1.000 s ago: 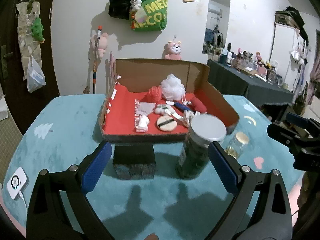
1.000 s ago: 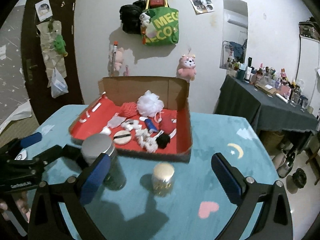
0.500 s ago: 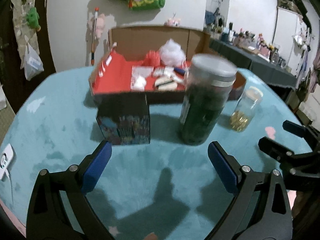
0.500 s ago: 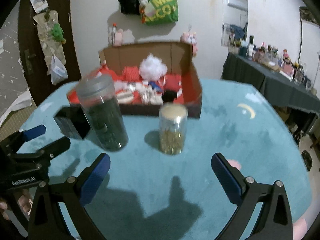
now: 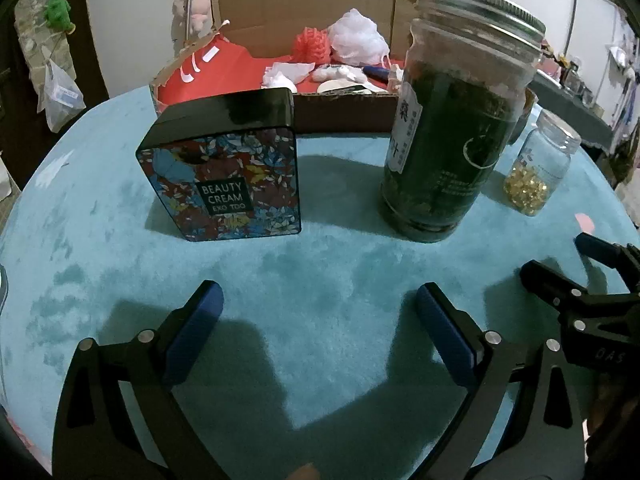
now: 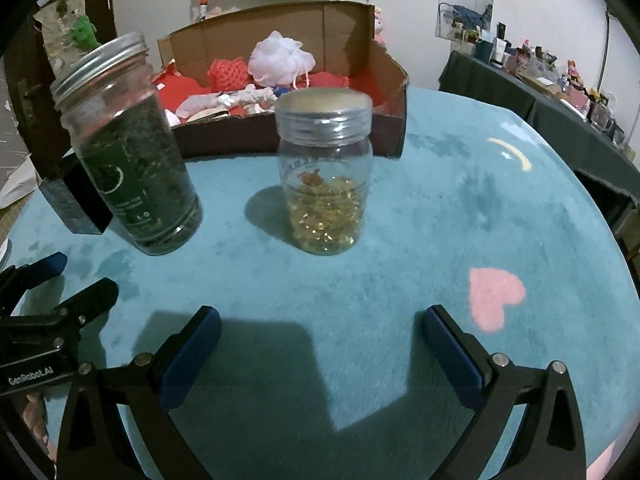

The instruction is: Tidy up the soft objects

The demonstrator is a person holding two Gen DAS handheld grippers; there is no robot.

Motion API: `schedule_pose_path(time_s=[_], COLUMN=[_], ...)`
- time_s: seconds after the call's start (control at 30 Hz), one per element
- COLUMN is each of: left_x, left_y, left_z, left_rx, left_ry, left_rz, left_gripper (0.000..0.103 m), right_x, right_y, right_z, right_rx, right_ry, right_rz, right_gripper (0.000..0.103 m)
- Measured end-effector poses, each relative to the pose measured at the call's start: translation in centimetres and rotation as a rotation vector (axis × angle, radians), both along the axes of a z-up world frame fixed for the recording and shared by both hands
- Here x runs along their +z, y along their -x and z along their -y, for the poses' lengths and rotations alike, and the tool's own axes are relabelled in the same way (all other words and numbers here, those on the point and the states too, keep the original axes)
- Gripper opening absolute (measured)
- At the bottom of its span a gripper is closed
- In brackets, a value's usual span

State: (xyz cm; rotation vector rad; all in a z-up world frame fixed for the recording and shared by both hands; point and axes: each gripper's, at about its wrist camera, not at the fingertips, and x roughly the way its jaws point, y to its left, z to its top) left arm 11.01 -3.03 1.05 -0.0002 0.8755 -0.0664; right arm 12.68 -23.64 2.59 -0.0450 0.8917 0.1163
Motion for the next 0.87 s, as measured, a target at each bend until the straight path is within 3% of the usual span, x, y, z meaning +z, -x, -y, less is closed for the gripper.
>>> schedule_pose_path(time_s=[0.87], left_x=[0.02], left_y=[-0.10], left_z=[-0.21], left_rx=[0.016], left_ry=[-0.001], left_rz=[-0.001], left_gripper=[0.100], right_x=[-0.04], right_y=[-0.14], right_z=[0.40], right_rx=[-0.017], right_ry=[-0.001], right_rz=[-0.004], right_gripper=[0.103])
